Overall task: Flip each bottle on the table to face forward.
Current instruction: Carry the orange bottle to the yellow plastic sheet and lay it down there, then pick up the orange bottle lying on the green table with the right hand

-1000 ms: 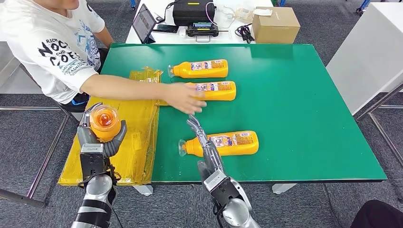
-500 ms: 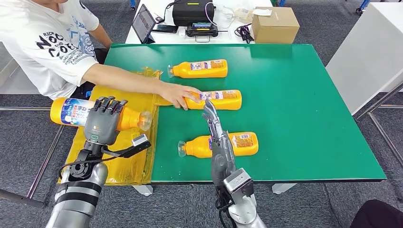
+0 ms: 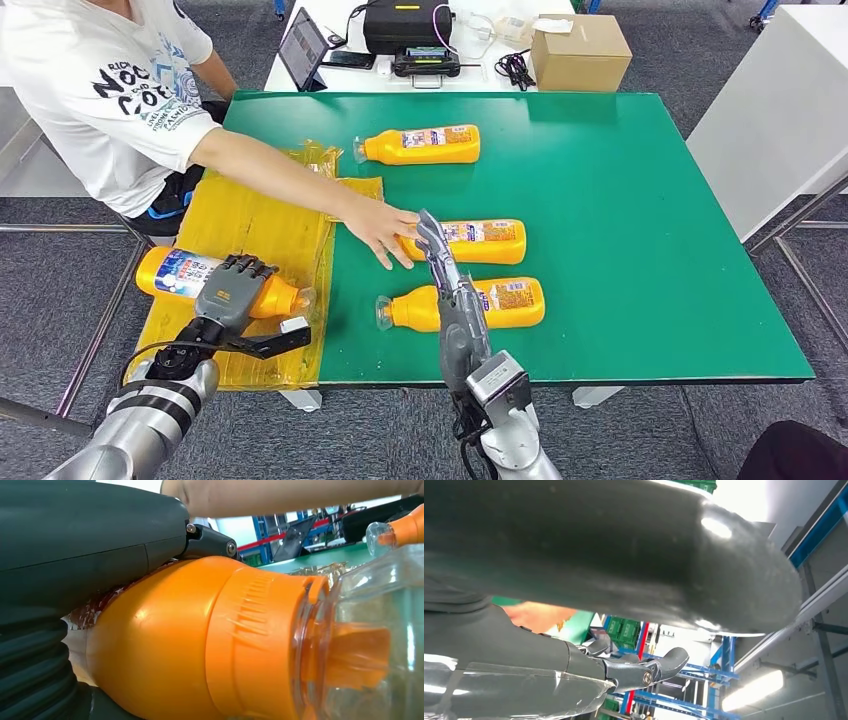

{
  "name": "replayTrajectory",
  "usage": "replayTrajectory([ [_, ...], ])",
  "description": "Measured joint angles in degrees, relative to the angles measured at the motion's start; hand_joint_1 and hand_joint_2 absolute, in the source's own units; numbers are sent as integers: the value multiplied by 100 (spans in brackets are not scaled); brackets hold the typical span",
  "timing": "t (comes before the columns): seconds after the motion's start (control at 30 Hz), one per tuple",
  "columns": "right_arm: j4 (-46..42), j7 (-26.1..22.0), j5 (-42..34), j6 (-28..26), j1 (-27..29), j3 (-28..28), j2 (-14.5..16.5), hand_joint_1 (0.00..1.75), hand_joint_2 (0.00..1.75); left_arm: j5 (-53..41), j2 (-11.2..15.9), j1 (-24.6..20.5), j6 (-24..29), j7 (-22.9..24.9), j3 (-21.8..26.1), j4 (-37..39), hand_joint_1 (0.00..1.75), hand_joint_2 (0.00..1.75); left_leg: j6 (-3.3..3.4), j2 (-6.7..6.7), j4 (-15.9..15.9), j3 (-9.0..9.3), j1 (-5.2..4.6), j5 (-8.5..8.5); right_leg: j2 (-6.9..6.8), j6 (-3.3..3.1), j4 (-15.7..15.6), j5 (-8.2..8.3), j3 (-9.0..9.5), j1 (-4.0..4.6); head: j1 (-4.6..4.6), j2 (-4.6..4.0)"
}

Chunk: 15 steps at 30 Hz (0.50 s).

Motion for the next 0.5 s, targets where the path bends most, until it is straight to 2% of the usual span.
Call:
replayTrajectory([
  [0.23,2,80,20,33,0,5,0,0,0,236,7,-135,-197,-150,9,212,175,175,0,-2,-1,2,0,0,0,0,0,0,4,0,-1,0],
  [0.27,5,98,25,38,0,5,0,0,0,273,7,-142,-201,-155,16,229,162,175,0,-2,-1,3,0,1,0,0,0,0,5,0,-1,0],
  [0.33,17,152,31,48,-1,5,2,0,0,360,8,-144,-198,-167,43,257,76,175,0,-2,-1,4,0,1,0,0,1,0,7,1,-1,0],
  [0.37,28,179,33,53,-1,5,5,0,0,416,8,-144,-220,-189,64,271,33,131,0,-2,-1,4,0,1,0,0,1,0,7,1,-1,0],
  [0.4,40,209,36,56,-1,6,9,0,0,482,8,-143,-268,-225,90,286,1,87,0,-2,-1,4,1,1,0,0,1,0,7,1,-1,0],
  [0.47,69,262,40,57,-1,6,14,0,0,651,2,-148,-427,-328,160,311,0,0,0,-2,-1,5,0,1,0,0,1,0,7,0,-1,0],
  [0.5,84,287,40,56,-1,6,16,0,0,775,-8,-157,-545,-392,210,320,0,0,-1,-2,-1,6,0,1,0,0,0,0,8,0,-1,0],
])
